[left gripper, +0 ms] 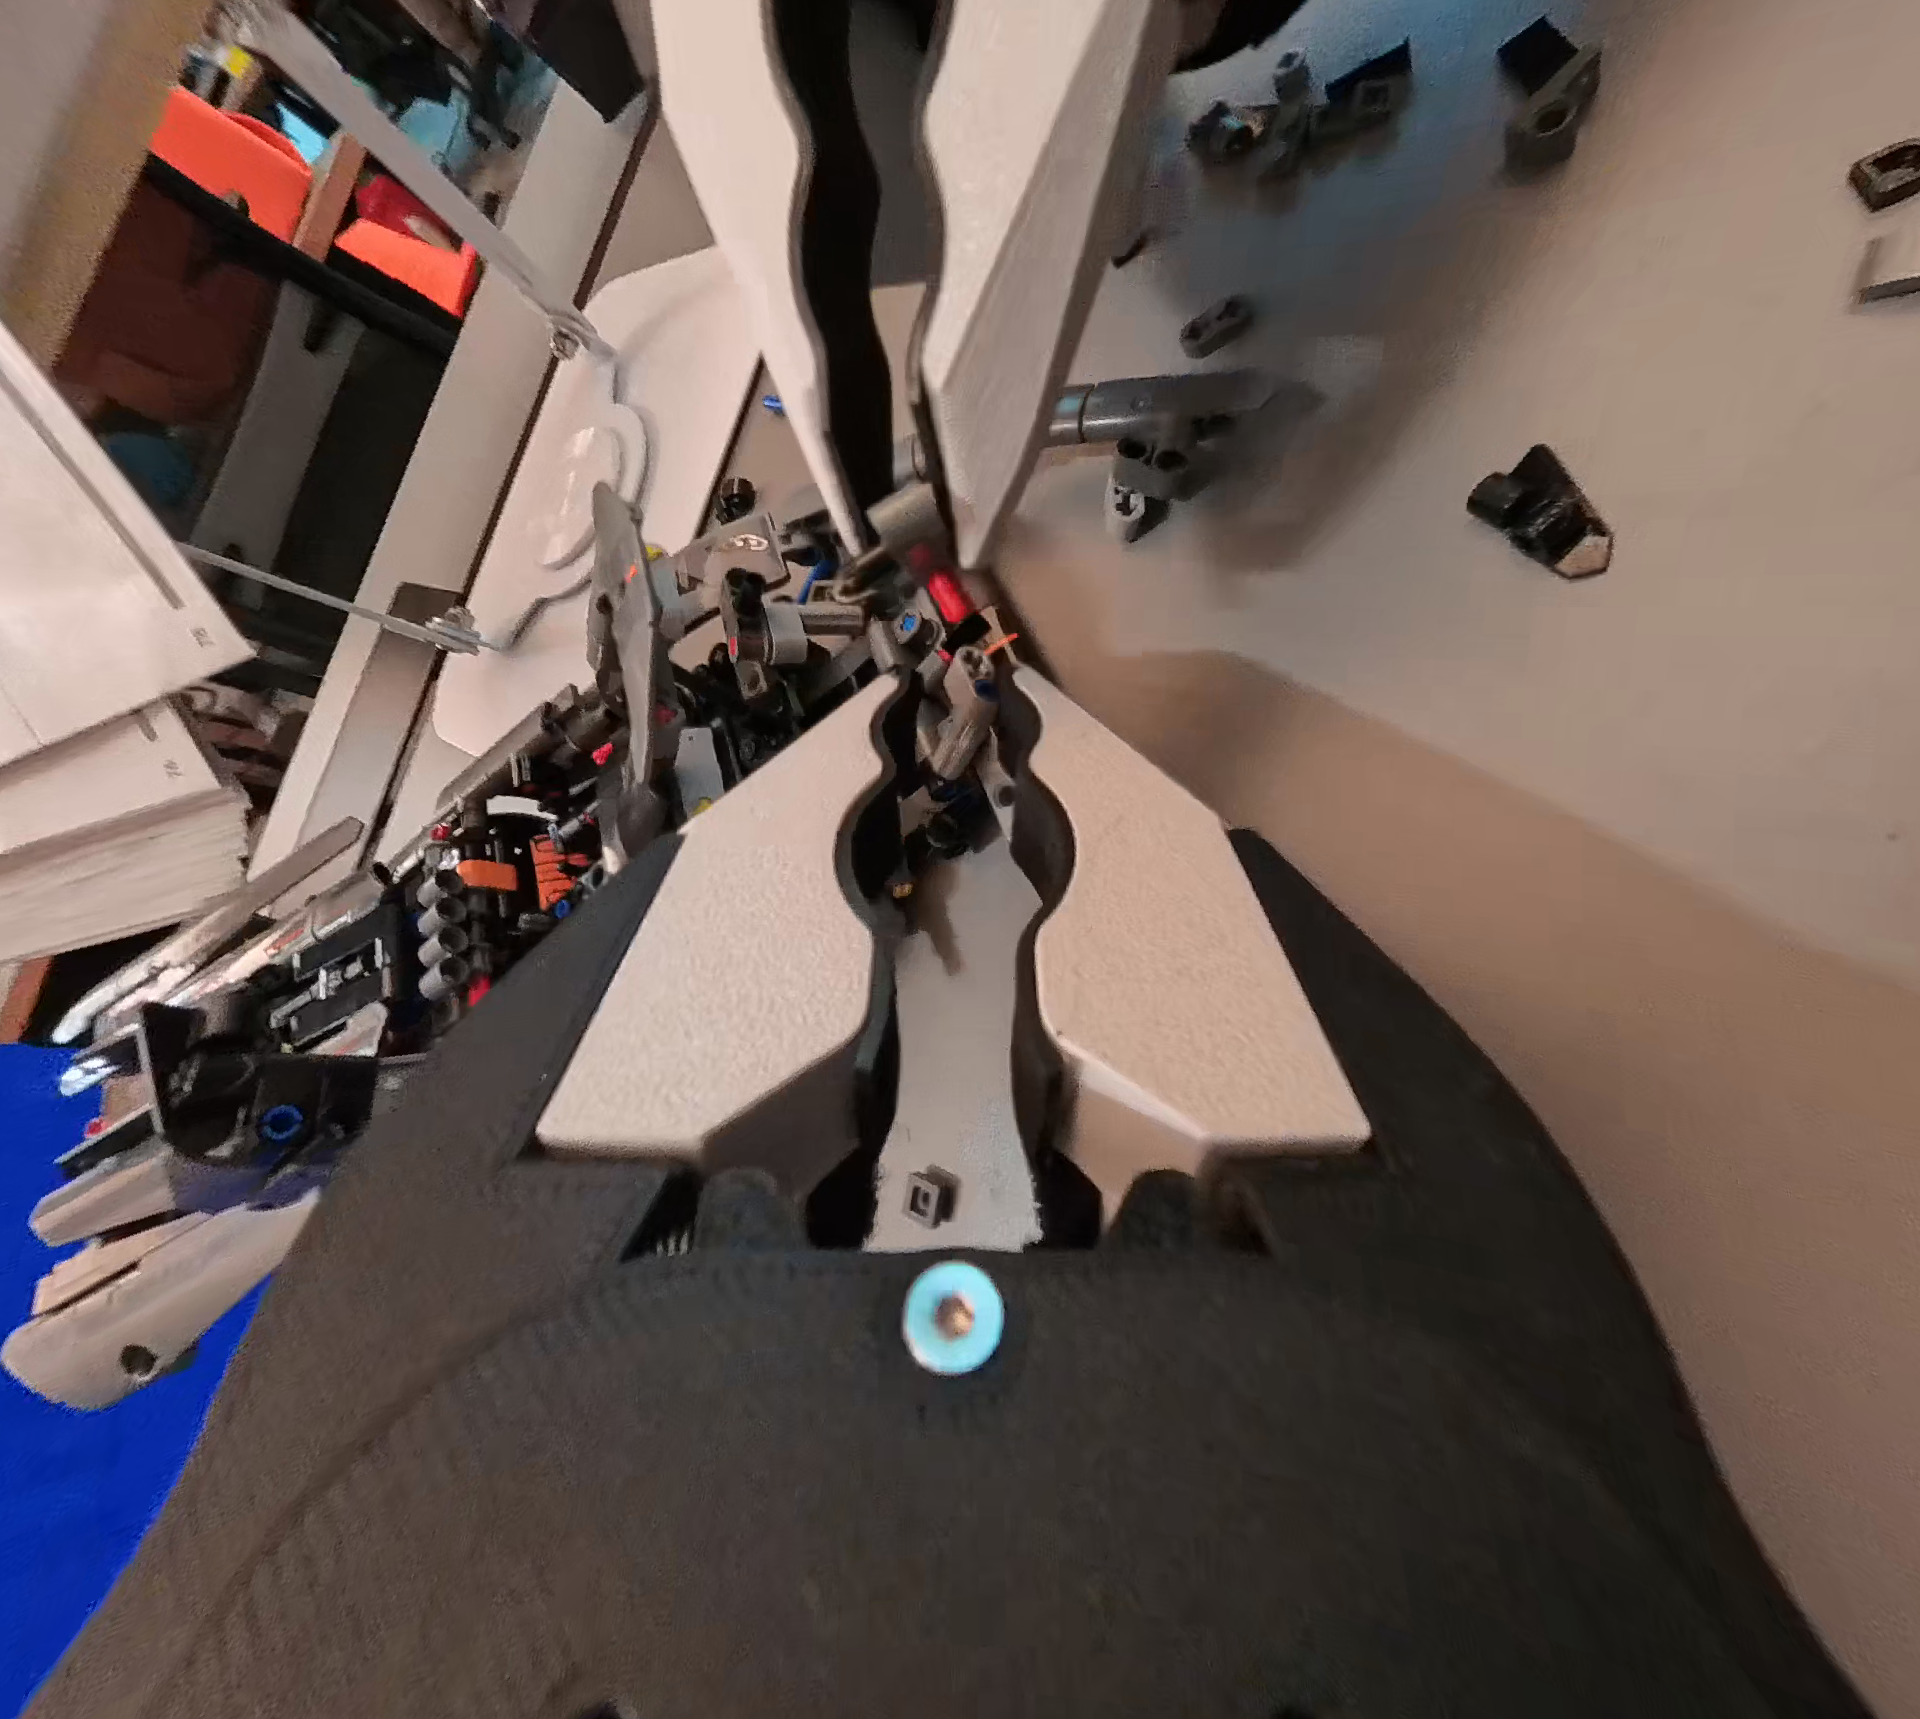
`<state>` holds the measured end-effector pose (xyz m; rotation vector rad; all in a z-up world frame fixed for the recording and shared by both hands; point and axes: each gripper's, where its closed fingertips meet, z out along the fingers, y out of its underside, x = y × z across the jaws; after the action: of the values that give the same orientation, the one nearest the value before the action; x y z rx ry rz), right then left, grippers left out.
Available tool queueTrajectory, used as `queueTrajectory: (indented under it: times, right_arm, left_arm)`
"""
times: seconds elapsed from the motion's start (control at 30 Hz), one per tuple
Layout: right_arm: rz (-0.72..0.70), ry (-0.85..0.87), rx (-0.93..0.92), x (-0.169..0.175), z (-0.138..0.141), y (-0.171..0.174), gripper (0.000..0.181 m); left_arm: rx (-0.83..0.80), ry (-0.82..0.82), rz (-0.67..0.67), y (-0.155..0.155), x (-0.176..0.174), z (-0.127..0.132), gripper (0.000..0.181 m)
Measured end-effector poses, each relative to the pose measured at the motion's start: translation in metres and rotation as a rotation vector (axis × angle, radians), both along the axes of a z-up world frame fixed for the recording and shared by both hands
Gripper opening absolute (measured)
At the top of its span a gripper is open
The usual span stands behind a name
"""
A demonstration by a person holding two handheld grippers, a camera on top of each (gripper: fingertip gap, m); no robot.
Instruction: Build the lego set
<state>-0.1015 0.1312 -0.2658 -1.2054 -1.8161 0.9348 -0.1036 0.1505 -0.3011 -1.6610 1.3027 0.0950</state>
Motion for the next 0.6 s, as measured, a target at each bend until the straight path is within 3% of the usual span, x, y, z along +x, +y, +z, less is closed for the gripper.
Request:
queueTrajectory:
  times: [0.1, 0.33, 0.6]
  right_arm:
    - [0.013, 0.009, -0.091, 0.001, 0.005, -0.001, 0.008]
    - [-0.011, 0.017, -0.108, 0.001, 0.005, 0.007, 0.008]
    - [-0.024, -0.091, 0.338, 0.000, -0.029, 0.011, 0.008]
  left_arm:
    - [0.004, 0.016, 0.008, 0.001, 0.000, 0.000, 0.010]
    - [-0.015, -0.004, 0.008, 0.001, 0.000, -0.001, 0.012]
    - [-0.040, 0.014, 0.005, 0.001, -0.001, -0.008, 0.017]
